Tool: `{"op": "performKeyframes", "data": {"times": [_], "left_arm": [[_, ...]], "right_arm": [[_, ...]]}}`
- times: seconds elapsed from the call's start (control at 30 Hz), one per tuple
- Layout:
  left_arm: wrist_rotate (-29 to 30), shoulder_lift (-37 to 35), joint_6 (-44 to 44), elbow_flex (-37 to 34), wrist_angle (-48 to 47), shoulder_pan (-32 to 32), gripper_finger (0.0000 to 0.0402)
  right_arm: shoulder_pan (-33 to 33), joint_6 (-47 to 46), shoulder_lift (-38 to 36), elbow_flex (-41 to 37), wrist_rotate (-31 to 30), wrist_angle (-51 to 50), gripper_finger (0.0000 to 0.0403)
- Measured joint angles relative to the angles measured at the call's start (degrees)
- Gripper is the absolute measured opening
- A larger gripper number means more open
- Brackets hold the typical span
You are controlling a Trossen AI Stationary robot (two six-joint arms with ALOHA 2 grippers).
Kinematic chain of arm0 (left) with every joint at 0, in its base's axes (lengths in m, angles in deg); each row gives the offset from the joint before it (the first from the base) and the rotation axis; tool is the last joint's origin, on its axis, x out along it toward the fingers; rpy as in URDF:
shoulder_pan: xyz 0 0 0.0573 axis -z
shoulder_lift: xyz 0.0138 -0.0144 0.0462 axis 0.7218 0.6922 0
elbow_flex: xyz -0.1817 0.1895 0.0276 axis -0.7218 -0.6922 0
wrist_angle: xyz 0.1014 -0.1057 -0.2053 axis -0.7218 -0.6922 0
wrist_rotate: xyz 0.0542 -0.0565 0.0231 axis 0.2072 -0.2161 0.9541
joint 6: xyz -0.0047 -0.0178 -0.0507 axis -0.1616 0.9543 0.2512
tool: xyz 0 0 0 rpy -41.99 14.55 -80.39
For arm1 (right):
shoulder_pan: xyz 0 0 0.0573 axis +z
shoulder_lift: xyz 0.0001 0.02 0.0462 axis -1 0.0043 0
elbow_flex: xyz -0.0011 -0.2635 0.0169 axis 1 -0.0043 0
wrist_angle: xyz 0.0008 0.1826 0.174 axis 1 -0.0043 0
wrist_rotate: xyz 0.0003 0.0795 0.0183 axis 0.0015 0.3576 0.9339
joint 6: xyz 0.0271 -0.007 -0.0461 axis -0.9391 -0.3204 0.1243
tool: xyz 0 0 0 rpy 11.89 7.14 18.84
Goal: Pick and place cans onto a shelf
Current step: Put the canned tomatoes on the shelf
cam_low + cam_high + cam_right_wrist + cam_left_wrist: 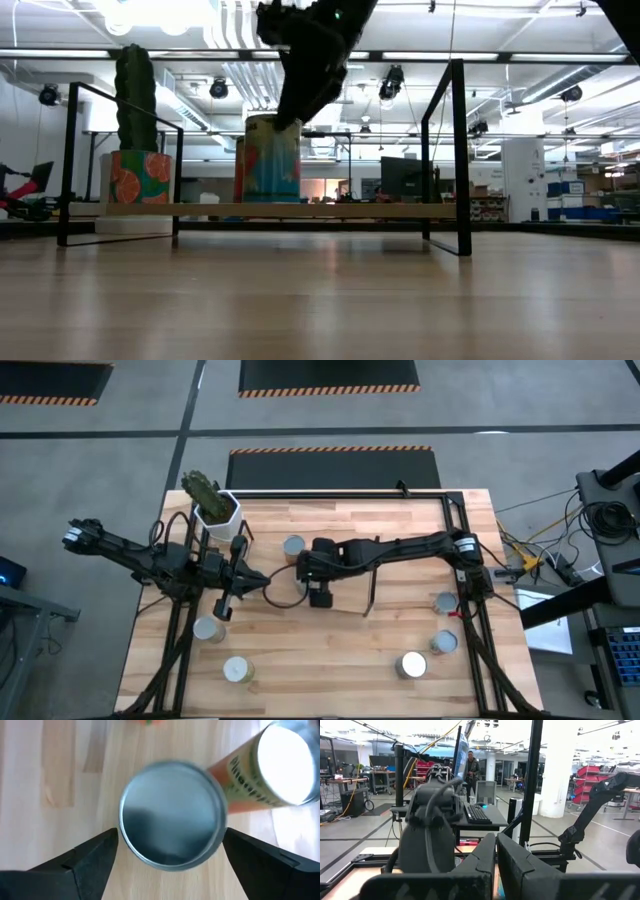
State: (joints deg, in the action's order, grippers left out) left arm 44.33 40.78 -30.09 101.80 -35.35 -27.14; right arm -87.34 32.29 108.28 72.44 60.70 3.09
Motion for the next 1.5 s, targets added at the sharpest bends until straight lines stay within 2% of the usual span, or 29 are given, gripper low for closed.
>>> {"op": "performKeyframes", "data": {"times": [0.4,0.8,0.93,1.3,1.37,1.5], "left_arm": [[-0.1,0.0,0.1,0.0,0.0,0.0,0.0000],[-0.1,-0.1,0.1,0.0,-0.5,0.1,0.0000],[-0.1,-0.1,0.1,0.0,-0.5,0.1,0.0000],[0.0,-0.1,0.1,0.0,-0.5,0.1,0.0000],[0.0,-0.1,0.1,0.0,-0.5,0.1,0.0000],[0.0,-0.1,0.1,0.0,-0.5,0.1,0.0000]], "right_arm": [[2.3,2.5,-0.4,9.3,0.1,-6.9,0.0325],[2.7,3.5,-1.4,8.6,-0.1,-7.7,0.0315],[2.7,3.4,-1.4,8.4,0.0,-7.7,0.0260],[2.0,5.9,-1.3,3.5,-0.2,-1.1,0.0034],[1.4,6.5,-1.2,2.2,-0.1,-0.4,0.0017],[-0.1,6.0,-1.2,-0.5,-0.2,2.9,0.0013]]}}
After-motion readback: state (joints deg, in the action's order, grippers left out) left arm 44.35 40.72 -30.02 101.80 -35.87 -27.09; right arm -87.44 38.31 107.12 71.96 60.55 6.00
